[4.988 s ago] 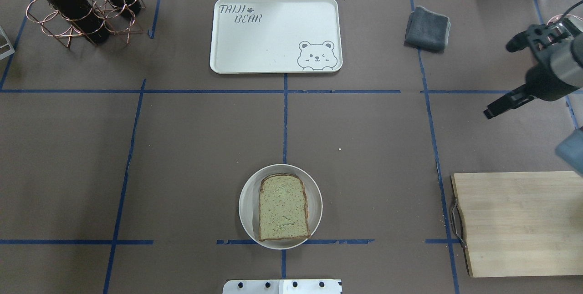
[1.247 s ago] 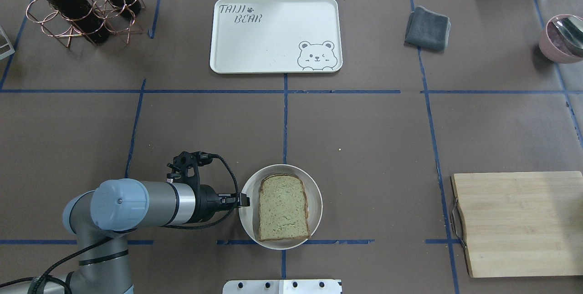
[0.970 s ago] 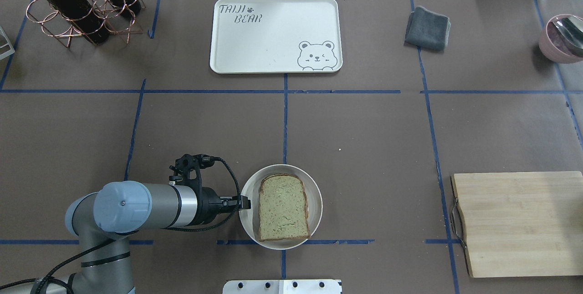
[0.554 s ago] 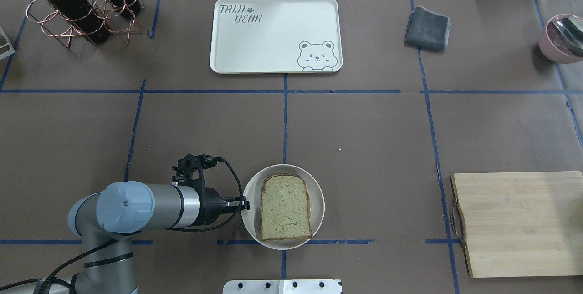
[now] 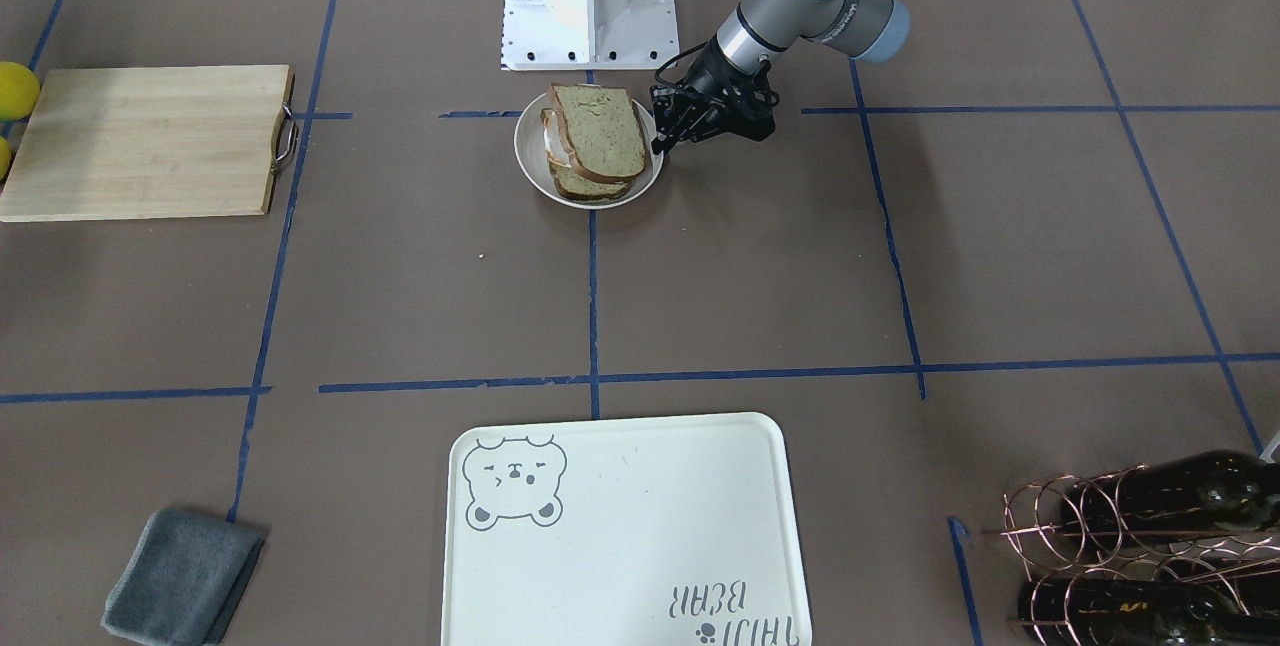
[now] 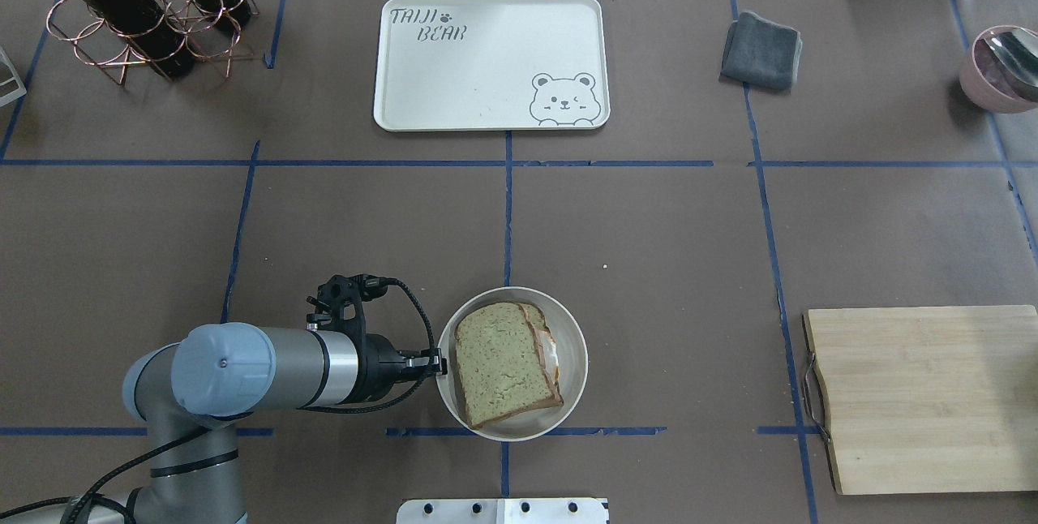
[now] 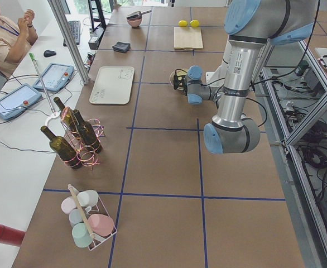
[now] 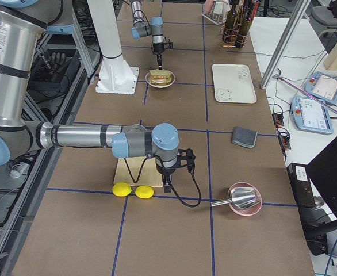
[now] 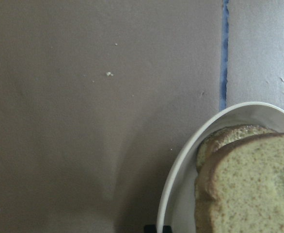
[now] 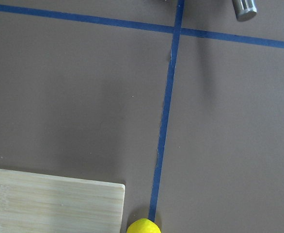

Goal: Make sandwich and place on tray

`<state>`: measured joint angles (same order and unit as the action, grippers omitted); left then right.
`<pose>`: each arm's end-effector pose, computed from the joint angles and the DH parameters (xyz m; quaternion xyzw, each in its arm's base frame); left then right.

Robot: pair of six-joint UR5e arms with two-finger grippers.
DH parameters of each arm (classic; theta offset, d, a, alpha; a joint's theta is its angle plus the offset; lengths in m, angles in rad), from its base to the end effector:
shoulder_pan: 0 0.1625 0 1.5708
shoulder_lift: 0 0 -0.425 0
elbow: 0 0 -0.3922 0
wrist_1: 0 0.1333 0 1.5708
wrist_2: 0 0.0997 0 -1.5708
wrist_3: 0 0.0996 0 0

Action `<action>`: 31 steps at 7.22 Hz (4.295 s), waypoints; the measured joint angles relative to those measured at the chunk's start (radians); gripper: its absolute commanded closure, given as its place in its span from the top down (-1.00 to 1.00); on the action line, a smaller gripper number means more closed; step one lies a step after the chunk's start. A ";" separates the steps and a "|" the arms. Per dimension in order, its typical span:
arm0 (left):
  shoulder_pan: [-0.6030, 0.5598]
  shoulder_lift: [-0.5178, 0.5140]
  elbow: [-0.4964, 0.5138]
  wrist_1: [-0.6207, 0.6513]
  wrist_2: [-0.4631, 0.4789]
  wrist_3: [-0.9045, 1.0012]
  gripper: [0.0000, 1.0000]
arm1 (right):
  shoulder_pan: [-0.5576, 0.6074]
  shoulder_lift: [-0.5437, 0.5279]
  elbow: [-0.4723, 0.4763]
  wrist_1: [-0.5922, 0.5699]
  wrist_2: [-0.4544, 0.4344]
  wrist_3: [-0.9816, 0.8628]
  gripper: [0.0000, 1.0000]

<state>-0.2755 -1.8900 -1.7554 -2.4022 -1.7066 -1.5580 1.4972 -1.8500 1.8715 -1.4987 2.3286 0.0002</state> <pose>0.5410 -0.2774 0.3028 0.0360 0.6189 -0.0610 0.7823 0.0367 -0.3847 0.6253 0.0298 -0.3708 -0.0513 0.9268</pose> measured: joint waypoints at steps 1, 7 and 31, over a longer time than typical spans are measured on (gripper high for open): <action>-0.009 -0.001 -0.004 0.000 -0.001 0.001 -1.00 | 0.000 0.000 0.000 0.000 0.000 0.000 1.00; -0.281 -0.103 0.029 0.164 -0.161 0.242 -1.00 | 0.000 -0.003 0.002 0.000 0.000 0.003 1.00; -0.616 -0.111 -0.109 0.477 -0.433 0.525 1.00 | 0.000 -0.001 -0.002 0.016 -0.016 0.003 1.00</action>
<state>-0.8911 -2.0014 -1.8645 -1.9248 -2.1397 -1.0328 1.4972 -1.8510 1.8700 -1.4831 2.3124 0.0037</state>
